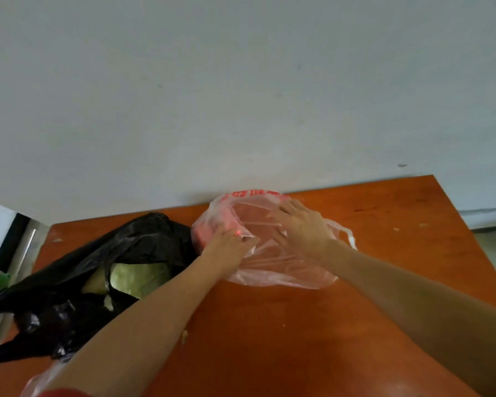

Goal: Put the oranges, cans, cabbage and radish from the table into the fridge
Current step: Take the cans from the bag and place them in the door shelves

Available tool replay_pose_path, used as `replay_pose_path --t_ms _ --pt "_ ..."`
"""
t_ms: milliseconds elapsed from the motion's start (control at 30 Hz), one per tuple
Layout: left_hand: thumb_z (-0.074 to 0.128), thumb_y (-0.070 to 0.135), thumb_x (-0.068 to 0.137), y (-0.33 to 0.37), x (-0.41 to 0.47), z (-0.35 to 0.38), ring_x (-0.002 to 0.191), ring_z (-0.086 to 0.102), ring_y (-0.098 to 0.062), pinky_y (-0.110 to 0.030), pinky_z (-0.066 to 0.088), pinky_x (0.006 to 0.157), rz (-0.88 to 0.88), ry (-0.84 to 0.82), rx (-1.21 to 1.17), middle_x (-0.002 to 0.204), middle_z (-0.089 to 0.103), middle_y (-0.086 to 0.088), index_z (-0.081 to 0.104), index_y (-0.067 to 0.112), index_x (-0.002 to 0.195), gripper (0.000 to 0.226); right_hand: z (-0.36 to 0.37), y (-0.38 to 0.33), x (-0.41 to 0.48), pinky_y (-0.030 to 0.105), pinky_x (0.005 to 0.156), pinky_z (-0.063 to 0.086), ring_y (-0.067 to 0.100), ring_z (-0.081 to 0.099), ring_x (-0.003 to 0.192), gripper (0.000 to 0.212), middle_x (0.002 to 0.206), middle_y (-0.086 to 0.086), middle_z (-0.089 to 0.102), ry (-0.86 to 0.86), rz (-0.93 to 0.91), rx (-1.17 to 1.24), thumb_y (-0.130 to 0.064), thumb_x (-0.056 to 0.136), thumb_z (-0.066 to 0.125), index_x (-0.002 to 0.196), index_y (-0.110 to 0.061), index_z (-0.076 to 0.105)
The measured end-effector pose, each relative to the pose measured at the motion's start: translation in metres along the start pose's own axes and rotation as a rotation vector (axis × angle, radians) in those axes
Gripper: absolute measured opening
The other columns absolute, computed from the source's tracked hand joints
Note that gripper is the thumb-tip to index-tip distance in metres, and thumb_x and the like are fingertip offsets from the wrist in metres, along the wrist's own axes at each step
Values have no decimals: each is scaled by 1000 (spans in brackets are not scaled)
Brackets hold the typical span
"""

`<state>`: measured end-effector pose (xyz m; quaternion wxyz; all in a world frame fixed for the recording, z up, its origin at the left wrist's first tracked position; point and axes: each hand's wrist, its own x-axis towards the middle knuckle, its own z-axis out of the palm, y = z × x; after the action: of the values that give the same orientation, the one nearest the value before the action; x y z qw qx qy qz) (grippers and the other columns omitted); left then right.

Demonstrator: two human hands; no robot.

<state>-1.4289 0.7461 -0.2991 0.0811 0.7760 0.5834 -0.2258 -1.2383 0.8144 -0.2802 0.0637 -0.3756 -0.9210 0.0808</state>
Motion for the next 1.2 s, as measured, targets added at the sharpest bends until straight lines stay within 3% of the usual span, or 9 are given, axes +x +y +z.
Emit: replay_pose_path --t_ms 67,233,533,700,767,867,933,1033,1200 --pt "40 14 96 -24 -4 8 132 41 -24 -46 31 109 4 -2 -6 145 45 1 30 35 145 54 7 -12 30 41 102 42 23 46 127 42 138 1 51 -36 -97 -49 -35 90 48 130 -25 54" --pt "44 12 93 -80 -23 24 132 40 -24 -34 29 108 -64 3 26 145 40 -7 45 19 137 45 28 -45 98 46 94 42 26 44 121 42 133 2 49 -84 -61 -58 -40 88 52 129 -29 55" --pt "53 11 90 -113 -23 60 135 34 -32 -41 34 104 -196 -81 -228 154 25 -14 10 11 152 75 98 -35 153 49 93 40 32 46 118 44 132 8 49 -343 105 -38 -33 93 53 135 -25 46" --pt "54 12 85 -118 1 65 113 54 -37 -42 48 87 -302 -165 -597 137 45 -17 6 13 151 82 130 -24 143 41 87 44 37 53 111 39 125 13 53 -270 319 187 -16 91 45 127 -22 57" --pt "54 21 86 -119 12 71 109 56 -35 -40 49 89 -338 -174 -855 133 51 -15 14 18 150 76 136 -23 133 39 81 43 38 55 105 33 117 16 55 -271 385 245 -10 88 47 116 -15 62" --pt "50 58 82 -117 29 93 111 58 -26 -42 47 95 -349 -149 -1128 133 56 -5 48 39 130 52 136 -20 111 38 76 46 37 60 96 23 104 16 64 -219 449 383 -13 88 50 102 -15 67" --pt "43 66 87 -109 29 86 113 58 -24 -45 45 99 -398 -97 -1239 129 59 -4 57 31 123 52 124 -24 96 37 80 47 28 59 99 22 107 9 63 -77 499 430 -25 93 52 106 -20 69" --pt "41 40 100 -97 20 71 108 58 -35 -42 47 91 -488 107 -1100 116 63 -17 56 8 118 40 105 -41 76 43 90 47 25 51 109 40 121 6 55 99 351 243 -44 88 53 120 -21 62" --pt "45 13 97 -94 21 70 92 59 -39 -39 49 73 -624 259 -1025 101 61 -22 55 3 100 15 106 -59 64 53 112 26 33 26 139 101 151 7 29 -307 399 275 -59 69 69 148 -32 12"
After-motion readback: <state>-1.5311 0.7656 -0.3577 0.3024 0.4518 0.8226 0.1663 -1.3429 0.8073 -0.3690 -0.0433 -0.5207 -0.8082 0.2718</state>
